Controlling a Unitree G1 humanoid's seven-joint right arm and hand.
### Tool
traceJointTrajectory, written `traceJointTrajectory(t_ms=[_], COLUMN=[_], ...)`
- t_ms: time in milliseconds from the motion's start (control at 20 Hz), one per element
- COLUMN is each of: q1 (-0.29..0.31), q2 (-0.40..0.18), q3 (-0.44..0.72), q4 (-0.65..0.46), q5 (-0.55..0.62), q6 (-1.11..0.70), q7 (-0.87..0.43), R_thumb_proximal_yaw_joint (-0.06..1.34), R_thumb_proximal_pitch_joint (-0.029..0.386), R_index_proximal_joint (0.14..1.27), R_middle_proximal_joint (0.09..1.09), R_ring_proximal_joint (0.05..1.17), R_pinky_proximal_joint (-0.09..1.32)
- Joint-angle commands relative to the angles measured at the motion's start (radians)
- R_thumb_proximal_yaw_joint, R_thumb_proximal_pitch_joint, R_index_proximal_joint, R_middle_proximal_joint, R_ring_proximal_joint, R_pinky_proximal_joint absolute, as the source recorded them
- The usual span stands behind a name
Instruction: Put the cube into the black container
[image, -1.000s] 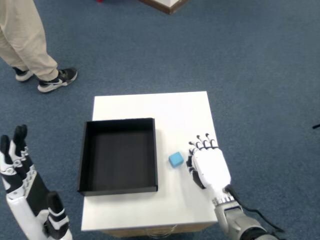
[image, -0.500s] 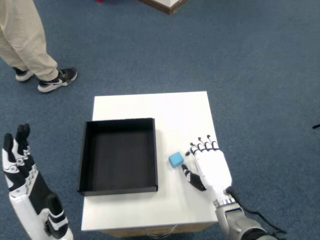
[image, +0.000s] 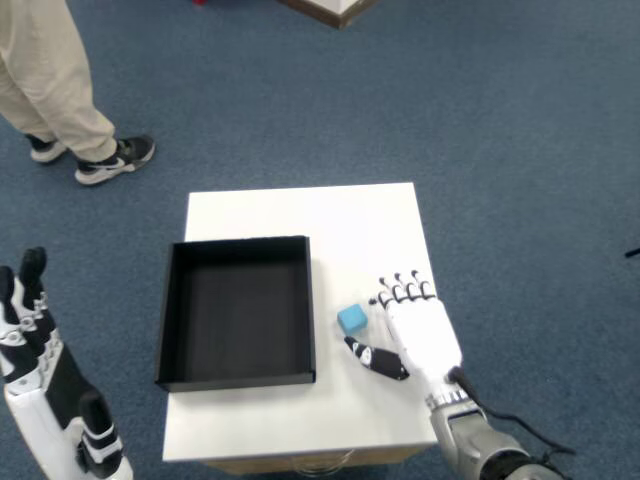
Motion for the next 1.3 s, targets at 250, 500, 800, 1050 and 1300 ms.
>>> traceJointTrajectory(t_ms=[250,500,800,1050,1300], q1=[-0.046,-0.051,-0.067,-0.076,-0.101], q2=[-0.015,-0.017,-0.017,-0.018,-0.019], q3=[0.03,0.049,0.075,0.111,0.155], q4=[-0.017,-0.022,-0.029,-0.054,-0.066], q5=[0.049,0.076,0.116,0.143,0.174], q6=[-0.007,-0.01,-0.008,-0.005,0.024], q7=[-0.032,-0.021,0.006,0.027,0.06], R_thumb_proximal_yaw_joint=[0.47,0.47,0.45,0.41,0.35], R_thumb_proximal_pitch_joint=[-0.006,-0.009,-0.011,-0.013,-0.014], R_index_proximal_joint=[0.56,0.53,0.5,0.46,0.43], R_middle_proximal_joint=[0.22,0.21,0.19,0.18,0.17], R_ring_proximal_joint=[0.18,0.16,0.15,0.13,0.12], R_pinky_proximal_joint=[0.07,0.04,0.0,-0.02,-0.03])
